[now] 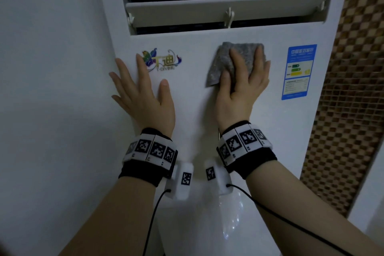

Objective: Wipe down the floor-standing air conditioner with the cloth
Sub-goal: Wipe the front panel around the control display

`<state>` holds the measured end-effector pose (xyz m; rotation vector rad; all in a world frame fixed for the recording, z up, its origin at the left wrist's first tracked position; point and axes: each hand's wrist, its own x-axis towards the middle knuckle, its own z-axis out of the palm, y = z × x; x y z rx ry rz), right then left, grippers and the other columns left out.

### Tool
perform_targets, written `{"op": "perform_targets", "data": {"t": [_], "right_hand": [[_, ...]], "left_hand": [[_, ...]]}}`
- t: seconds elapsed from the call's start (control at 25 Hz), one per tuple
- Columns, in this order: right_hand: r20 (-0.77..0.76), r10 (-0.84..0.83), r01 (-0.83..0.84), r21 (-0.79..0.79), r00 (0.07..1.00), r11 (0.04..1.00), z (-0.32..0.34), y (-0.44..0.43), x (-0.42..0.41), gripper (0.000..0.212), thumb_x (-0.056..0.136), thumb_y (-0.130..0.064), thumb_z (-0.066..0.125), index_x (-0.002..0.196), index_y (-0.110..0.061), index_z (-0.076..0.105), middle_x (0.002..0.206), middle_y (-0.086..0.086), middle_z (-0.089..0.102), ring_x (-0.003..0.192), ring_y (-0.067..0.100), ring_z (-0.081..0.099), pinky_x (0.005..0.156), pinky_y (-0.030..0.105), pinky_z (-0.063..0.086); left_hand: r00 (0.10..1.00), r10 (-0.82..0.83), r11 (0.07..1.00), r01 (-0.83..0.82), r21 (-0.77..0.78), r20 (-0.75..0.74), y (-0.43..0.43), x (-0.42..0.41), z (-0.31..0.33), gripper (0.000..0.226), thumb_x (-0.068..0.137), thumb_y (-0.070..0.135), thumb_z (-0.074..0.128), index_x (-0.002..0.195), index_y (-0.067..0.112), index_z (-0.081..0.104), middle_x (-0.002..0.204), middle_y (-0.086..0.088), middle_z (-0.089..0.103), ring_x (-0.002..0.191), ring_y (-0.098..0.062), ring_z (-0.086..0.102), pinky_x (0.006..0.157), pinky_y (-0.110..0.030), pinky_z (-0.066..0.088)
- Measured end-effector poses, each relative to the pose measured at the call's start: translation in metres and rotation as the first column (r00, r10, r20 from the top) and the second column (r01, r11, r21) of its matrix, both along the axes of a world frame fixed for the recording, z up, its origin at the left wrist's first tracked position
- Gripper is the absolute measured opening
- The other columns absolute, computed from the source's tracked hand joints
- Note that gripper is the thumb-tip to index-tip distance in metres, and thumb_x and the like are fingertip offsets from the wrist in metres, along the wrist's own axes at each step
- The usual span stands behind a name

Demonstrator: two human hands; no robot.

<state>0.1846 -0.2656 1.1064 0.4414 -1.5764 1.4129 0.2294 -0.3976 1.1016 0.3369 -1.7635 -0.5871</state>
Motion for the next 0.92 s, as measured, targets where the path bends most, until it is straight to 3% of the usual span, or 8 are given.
{"op": "perform_targets", "data": {"t": [0.2, 0.36, 0.4, 0.56, 0.72, 0.8, 0.92], "right_hand": [[-0.149, 0.006, 0.034, 0.263, 0.989, 0.964, -0.011, -0.015, 0.008, 0.039, 0.088, -0.01, 0.061, 0.126, -0.018, 0.058, 0.149, 0.018, 0.03, 0.14, 0.043, 0.014, 0.113, 0.059, 0.01], [-0.027, -0.011, 0.012, 0.057, 1.0, 0.998, -0.006, -0.015, 0.008, 0.04, 0.089, -0.012, 0.056, 0.129, -0.02, 0.055, 0.152, 0.017, 0.025, 0.141, 0.041, 0.011, 0.113, 0.059, 0.008], [-0.017, -0.014, 0.015, 0.068, 1.0, 0.998, -0.006, -0.022, 0.012, 0.041, 0.089, -0.013, 0.056, 0.13, -0.02, 0.054, 0.152, 0.017, 0.024, 0.141, 0.041, 0.01, 0.113, 0.06, 0.007], [-0.232, 0.036, 0.058, 0.388, 0.972, 0.92, -0.009, -0.037, 0.014, 0.039, 0.087, -0.016, 0.061, 0.127, -0.02, 0.058, 0.149, 0.017, 0.03, 0.139, 0.033, 0.008, 0.115, 0.052, 0.004], [-0.095, -0.013, 0.022, 0.098, 0.995, 0.995, -0.003, -0.043, 0.016, 0.04, 0.089, -0.013, 0.058, 0.128, -0.019, 0.056, 0.151, 0.017, 0.027, 0.141, 0.041, 0.011, 0.114, 0.059, 0.007], [-0.073, -0.021, 0.03, 0.124, 0.997, 0.992, -0.007, -0.058, 0.025, 0.04, 0.089, -0.013, 0.058, 0.128, -0.02, 0.055, 0.151, 0.017, 0.026, 0.141, 0.043, 0.01, 0.113, 0.059, 0.005], [-0.168, -0.003, 0.046, 0.257, 0.986, 0.965, -0.012, -0.064, 0.027, 0.039, 0.088, -0.012, 0.061, 0.126, -0.018, 0.057, 0.149, 0.017, 0.029, 0.14, 0.043, 0.012, 0.114, 0.058, 0.006]], "left_hand": [[0.997, -0.058, 0.998, 0.056, -0.033, -0.059, -0.005, 0.006, -0.002, 0.063, 0.093, 0.018, 0.052, 0.149, 0.018, 0.024, 0.158, -0.014, 0.006, 0.146, -0.03, 0.006, 0.117, -0.047, 0.006], [0.971, -0.188, 0.982, 0.189, -0.007, -0.145, -0.015, 0.01, -0.001, 0.066, 0.093, 0.007, 0.049, 0.149, 0.006, 0.015, 0.158, -0.015, 0.003, 0.143, -0.014, 0.005, 0.118, -0.027, 0.005], [0.965, -0.216, 0.975, 0.22, 0.013, -0.15, -0.018, 0.01, -0.002, 0.068, 0.094, 0.006, 0.048, 0.15, 0.004, 0.011, 0.159, -0.014, 0.002, 0.144, -0.014, 0.005, 0.116, -0.02, 0.003], [0.947, -0.282, 0.955, 0.292, 0.048, -0.157, -0.029, 0.01, -0.007, 0.07, 0.095, 0.008, 0.047, 0.151, 0.005, 0.004, 0.16, -0.009, 0.005, 0.145, -0.013, 0.008, 0.103, 0.002, 0.001], [0.932, -0.337, 0.926, 0.354, 0.13, -0.134, -0.041, 0.012, -0.01, 0.067, 0.097, 0.015, 0.046, 0.152, 0.014, 0.007, 0.159, -0.002, 0.015, 0.141, -0.008, 0.016, 0.099, 0.006, 0.007], [0.924, -0.359, 0.919, 0.374, 0.123, -0.129, -0.043, 0.014, -0.011, 0.065, 0.098, 0.014, 0.045, 0.152, 0.014, 0.01, 0.158, -0.002, 0.017, 0.14, -0.006, 0.018, 0.1, 0.006, 0.009], [0.912, -0.388, 0.911, 0.401, 0.097, -0.132, -0.05, 0.016, -0.011, 0.06, 0.099, 0.012, 0.043, 0.151, 0.015, 0.014, 0.157, -0.002, 0.022, 0.139, -0.008, 0.024, 0.103, 0.003, 0.016]]}}
